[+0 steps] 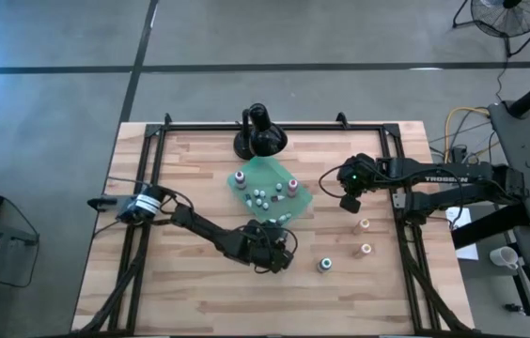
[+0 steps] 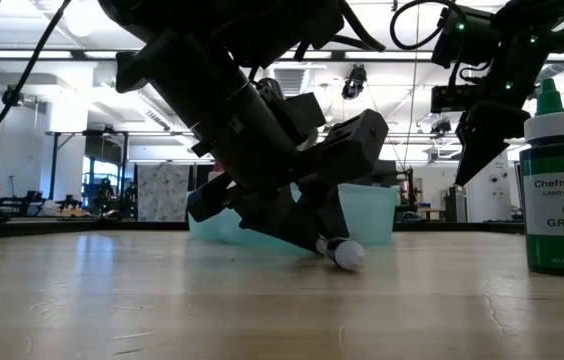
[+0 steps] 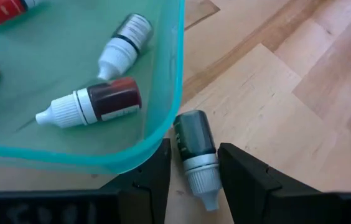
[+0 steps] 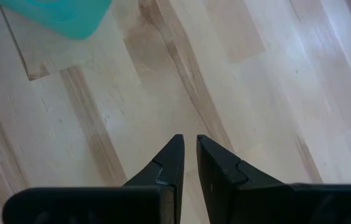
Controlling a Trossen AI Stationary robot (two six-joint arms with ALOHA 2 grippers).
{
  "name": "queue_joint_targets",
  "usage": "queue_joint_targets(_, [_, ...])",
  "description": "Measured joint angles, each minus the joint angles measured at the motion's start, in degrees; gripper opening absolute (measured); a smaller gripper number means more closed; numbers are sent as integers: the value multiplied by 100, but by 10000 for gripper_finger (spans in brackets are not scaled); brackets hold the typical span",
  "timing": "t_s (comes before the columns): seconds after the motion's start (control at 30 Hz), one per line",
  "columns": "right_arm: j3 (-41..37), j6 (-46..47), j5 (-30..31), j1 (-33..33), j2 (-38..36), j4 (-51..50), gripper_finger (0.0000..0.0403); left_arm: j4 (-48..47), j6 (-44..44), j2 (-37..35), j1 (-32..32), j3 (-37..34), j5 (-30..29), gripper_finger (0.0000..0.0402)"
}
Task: Pick & Place food coloring
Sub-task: Adjust the small green food coloring bottle
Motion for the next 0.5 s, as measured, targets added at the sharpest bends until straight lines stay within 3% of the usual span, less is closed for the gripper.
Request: queue_joint_targets(0.5, [0,-80,2,0,0,13,38,-63,-53,-11,-18,7,278,108])
